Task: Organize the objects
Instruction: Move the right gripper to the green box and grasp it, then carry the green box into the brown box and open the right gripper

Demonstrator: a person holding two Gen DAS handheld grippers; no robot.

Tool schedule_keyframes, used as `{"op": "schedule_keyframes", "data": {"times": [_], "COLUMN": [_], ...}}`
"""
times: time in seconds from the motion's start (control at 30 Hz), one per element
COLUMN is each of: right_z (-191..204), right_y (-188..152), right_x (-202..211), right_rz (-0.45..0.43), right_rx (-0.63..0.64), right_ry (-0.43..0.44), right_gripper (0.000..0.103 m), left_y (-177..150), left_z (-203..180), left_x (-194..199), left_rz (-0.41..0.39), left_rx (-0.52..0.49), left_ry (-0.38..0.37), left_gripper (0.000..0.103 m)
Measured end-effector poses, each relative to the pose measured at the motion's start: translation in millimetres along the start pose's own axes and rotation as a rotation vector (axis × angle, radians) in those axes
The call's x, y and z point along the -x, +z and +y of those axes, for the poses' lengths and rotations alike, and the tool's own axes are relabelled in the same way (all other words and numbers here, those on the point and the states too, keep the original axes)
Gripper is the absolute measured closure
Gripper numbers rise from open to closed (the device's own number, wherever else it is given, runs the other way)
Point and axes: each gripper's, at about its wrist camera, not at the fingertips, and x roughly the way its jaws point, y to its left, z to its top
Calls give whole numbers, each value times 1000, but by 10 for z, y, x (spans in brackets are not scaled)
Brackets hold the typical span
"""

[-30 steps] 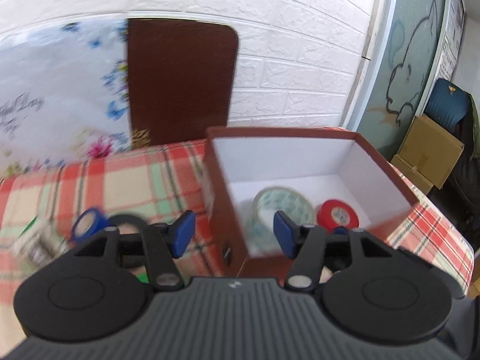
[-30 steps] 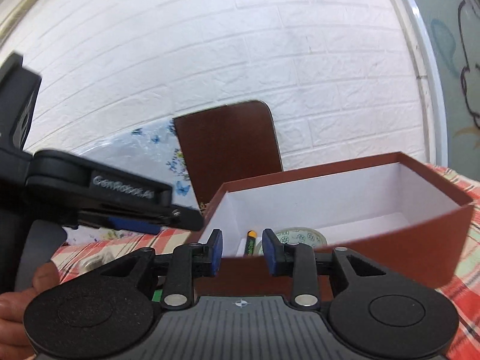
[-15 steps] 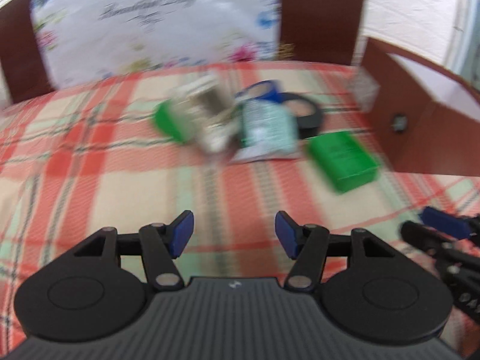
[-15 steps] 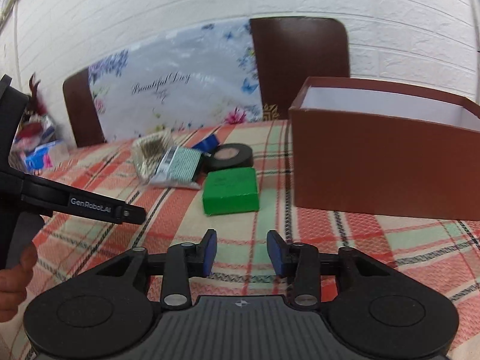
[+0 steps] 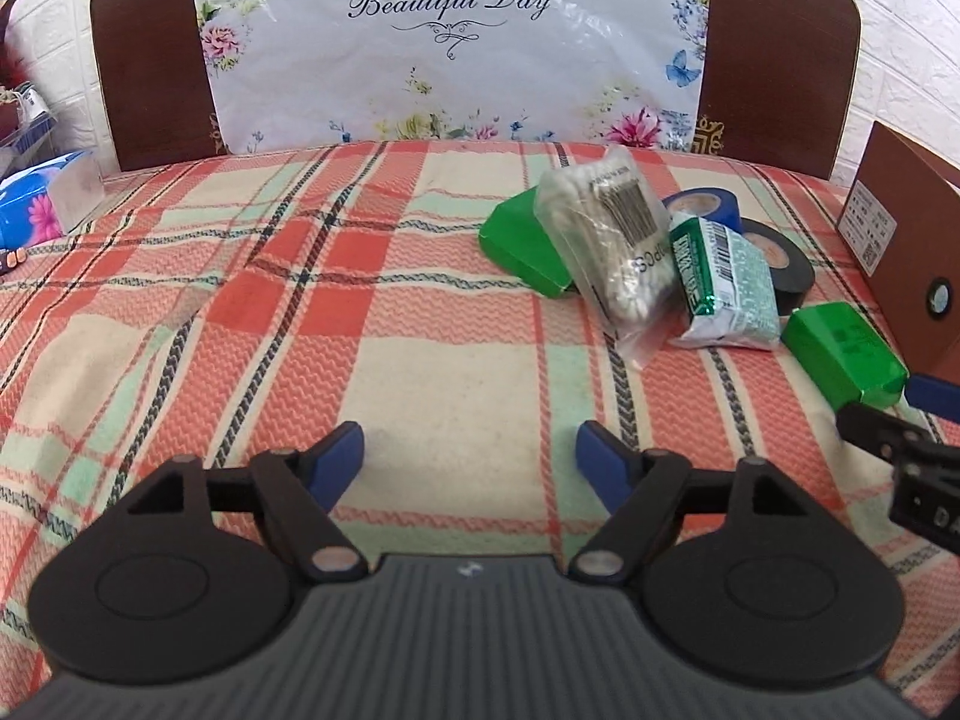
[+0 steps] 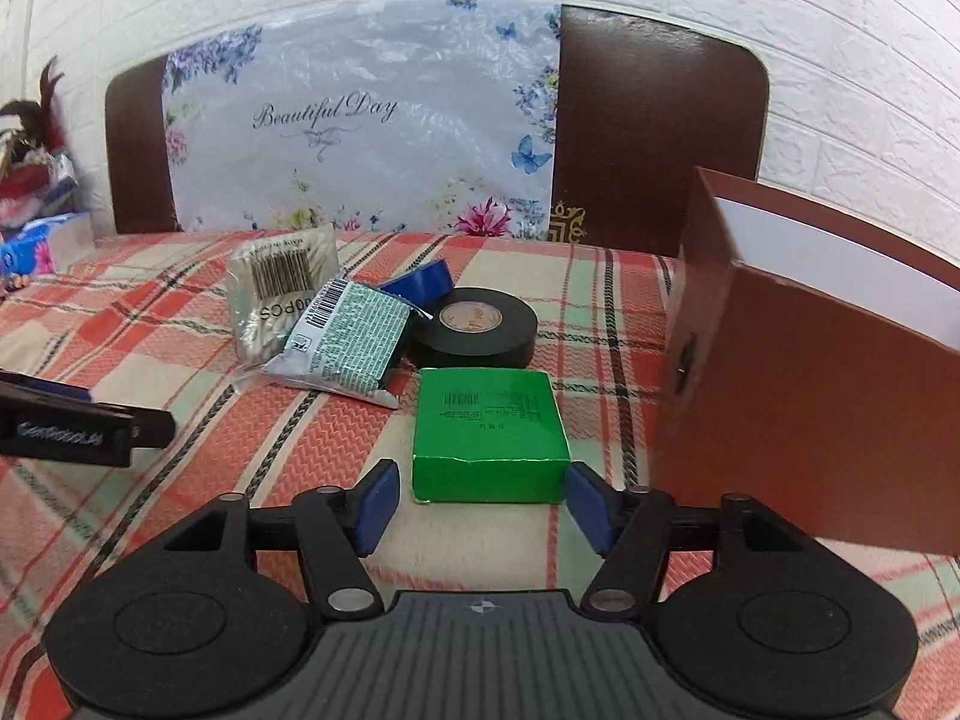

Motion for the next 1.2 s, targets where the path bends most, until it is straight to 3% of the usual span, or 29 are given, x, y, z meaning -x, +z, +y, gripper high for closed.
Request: {"op": "schedule_keyframes", "data": {"times": [0.13,0.4,0.47,0.5,0.53,0.7,0.97,1.2], "right_z": [42,-90,-87,-67,-39,37,63,101], "right_y": [31,68,57,47,37,-55,-463,-606], "right_x": [-85,-247,-233,-206,-181,-7,614,834], "right_rz": [10,50,44,33,26,28,29,12], "right_rx": [19,-68,-61,-48,-29,11,28,70], "right_ry": [-9,23,33,37,39,44,102,95], "right_gripper": [26,16,25,43,44,45,44,35], "left_y": [-8,-46,-52,-56,-58,-61,-63,-17], "left_z": [5,8,1,0,0,-2,-15,13], "left_x": [-7,-8,-3,0,3,7,11,54], "left_rz": [-11,-37,-42,-44,-46,-50,-52,1], "left_rx": [3,-1,-4,-4,-4,-6,-18,7], "left_ry": [3,8,11,11,12,16,27,37], "left_gripper": [18,15,15,14,14,13,12,12]}}
